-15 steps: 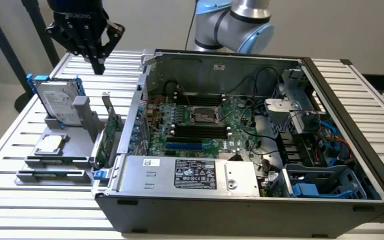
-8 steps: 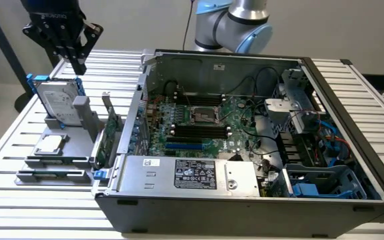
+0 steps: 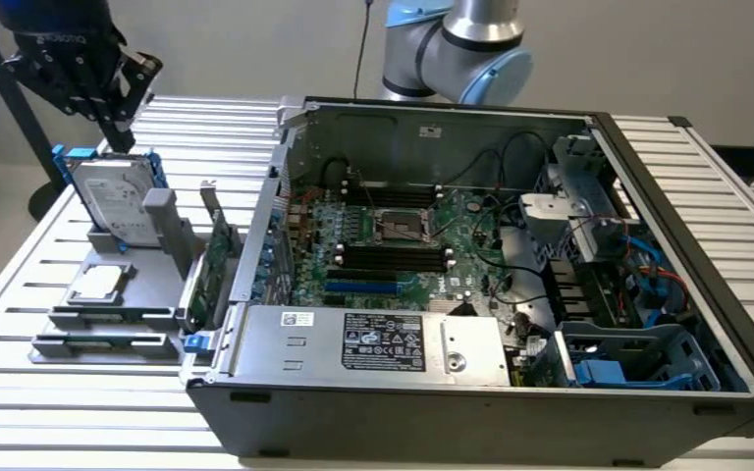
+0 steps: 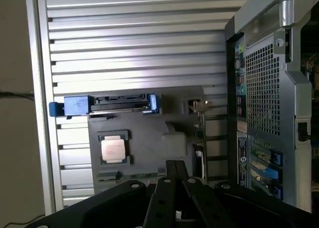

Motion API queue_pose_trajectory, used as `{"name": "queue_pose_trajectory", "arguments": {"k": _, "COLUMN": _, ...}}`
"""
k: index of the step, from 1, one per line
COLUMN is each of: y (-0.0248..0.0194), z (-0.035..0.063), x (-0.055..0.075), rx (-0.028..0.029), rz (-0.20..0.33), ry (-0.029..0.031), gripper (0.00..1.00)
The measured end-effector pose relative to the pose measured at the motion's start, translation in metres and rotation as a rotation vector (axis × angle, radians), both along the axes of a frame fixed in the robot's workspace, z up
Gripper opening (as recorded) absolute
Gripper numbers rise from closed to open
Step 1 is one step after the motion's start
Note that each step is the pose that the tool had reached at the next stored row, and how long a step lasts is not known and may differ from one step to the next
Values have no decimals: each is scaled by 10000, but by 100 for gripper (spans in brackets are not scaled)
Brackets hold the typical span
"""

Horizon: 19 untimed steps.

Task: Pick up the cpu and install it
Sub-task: 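Reach for the cpu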

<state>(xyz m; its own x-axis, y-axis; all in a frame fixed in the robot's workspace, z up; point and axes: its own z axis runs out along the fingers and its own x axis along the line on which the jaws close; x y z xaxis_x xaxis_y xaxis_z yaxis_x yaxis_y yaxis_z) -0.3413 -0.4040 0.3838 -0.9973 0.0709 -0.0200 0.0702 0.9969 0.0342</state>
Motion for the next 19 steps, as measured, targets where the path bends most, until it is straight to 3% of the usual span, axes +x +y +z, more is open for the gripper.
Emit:
{"name": "queue_pose_trajectory", "arguments": {"k": 9, "y": 0, "z": -100, "x": -411, "rx": -83, "rz": 0, "ry": 0, "gripper": 11}}
{"name": "queue_pose_trajectory", "arguments": {"k": 17, "y": 0, "z": -195, "x": -775, "rx": -117, "rz": 0, "ry": 5, "gripper": 11}}
{"name": "queue_pose_trajectory", "arguments": {"k": 19, "y": 0, "z": -199, "x": -806, "rx": -117, "rz": 1, "ry": 19, "gripper": 11}}
